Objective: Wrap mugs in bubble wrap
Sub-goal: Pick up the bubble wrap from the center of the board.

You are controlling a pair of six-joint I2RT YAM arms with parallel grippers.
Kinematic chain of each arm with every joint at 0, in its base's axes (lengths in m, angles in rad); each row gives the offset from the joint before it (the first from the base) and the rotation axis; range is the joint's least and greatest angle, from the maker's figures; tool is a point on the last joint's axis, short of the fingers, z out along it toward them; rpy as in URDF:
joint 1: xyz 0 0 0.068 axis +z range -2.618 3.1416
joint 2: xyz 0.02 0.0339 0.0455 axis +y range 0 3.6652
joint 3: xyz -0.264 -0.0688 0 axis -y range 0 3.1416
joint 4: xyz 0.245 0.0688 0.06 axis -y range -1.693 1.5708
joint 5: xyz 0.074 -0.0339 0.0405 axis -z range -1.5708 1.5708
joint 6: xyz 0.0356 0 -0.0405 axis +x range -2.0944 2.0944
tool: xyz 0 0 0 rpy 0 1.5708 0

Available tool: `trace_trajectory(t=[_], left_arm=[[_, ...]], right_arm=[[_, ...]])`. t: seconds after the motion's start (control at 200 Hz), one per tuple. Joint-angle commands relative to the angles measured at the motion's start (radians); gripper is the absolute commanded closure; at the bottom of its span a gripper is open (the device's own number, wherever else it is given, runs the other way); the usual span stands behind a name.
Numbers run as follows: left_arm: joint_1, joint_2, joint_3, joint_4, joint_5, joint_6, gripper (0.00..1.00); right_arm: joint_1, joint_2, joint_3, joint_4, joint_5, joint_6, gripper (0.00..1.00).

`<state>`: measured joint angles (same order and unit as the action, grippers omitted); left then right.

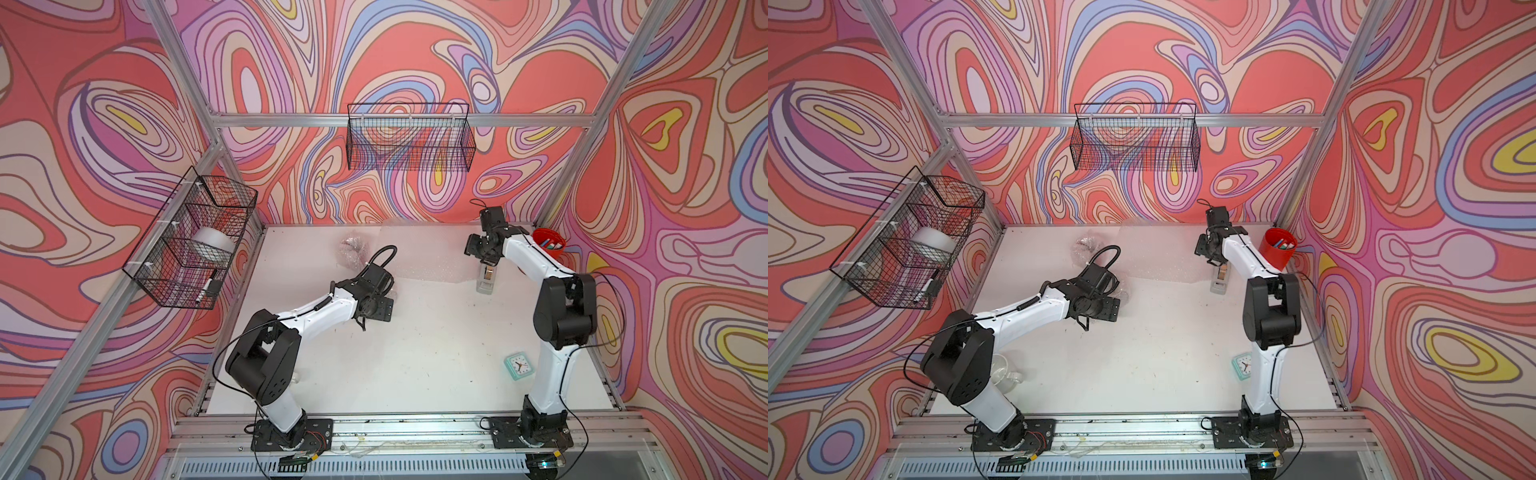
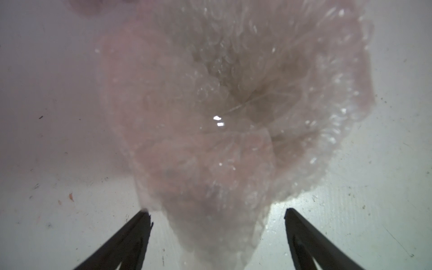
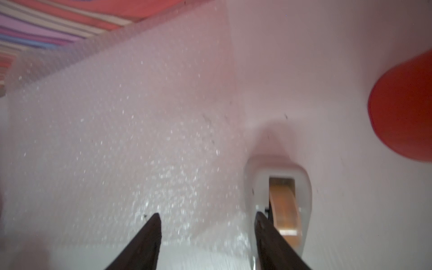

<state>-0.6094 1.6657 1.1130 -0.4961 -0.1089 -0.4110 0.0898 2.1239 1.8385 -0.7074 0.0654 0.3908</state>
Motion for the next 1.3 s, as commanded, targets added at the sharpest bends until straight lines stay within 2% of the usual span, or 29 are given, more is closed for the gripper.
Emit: trace_trajectory(t=[0.0,0.12,0.2,0.541,0.746,0.876,0.966,1.137,1.292], left_arm=[[-0.006,0.009,0.025,-0.007,-0.002,0.014,0.09],[-0.006,0.022,0.031,-0.007,0.013,0.010,0.09],[-0.005,0.032,0.041,-0.012,0.019,0.007,0.10],[-0.006,0.033,0.035,-0.018,0.010,0.002,0.10],[-0.006,0.058,0.029,-0.027,0.000,-0.020,0.14],[-0.006,0.067,0.029,-0.033,-0.019,-0.036,0.18],[-0.006,0.080,0.040,-0.035,-0.015,-0.038,0.22],[-0.006,0.124,0.082,-0.054,-0.032,-0.052,0.32],[-0.005,0.193,0.178,-0.097,-0.059,-0.062,0.37]], right_arm=[[-0.048,0.160,0.205,-0.180,0.014,-0.068,0.35],[-0.066,0.333,0.435,-0.286,0.031,-0.115,0.35],[-0.065,0.398,0.510,-0.307,0.016,-0.133,0.36],[-0.066,0.451,0.475,-0.249,-0.106,-0.135,0.42],[-0.065,0.476,0.461,-0.267,-0.142,-0.148,0.59],[-0.065,0.490,0.483,-0.288,-0.143,-0.142,0.80],[-0.065,0.451,0.472,-0.250,-0.167,-0.130,1.00],[-0.064,0.229,0.353,-0.076,-0.225,-0.080,1.00],[-0.060,-0.005,0.227,-0.032,-0.146,-0.051,1.00]])
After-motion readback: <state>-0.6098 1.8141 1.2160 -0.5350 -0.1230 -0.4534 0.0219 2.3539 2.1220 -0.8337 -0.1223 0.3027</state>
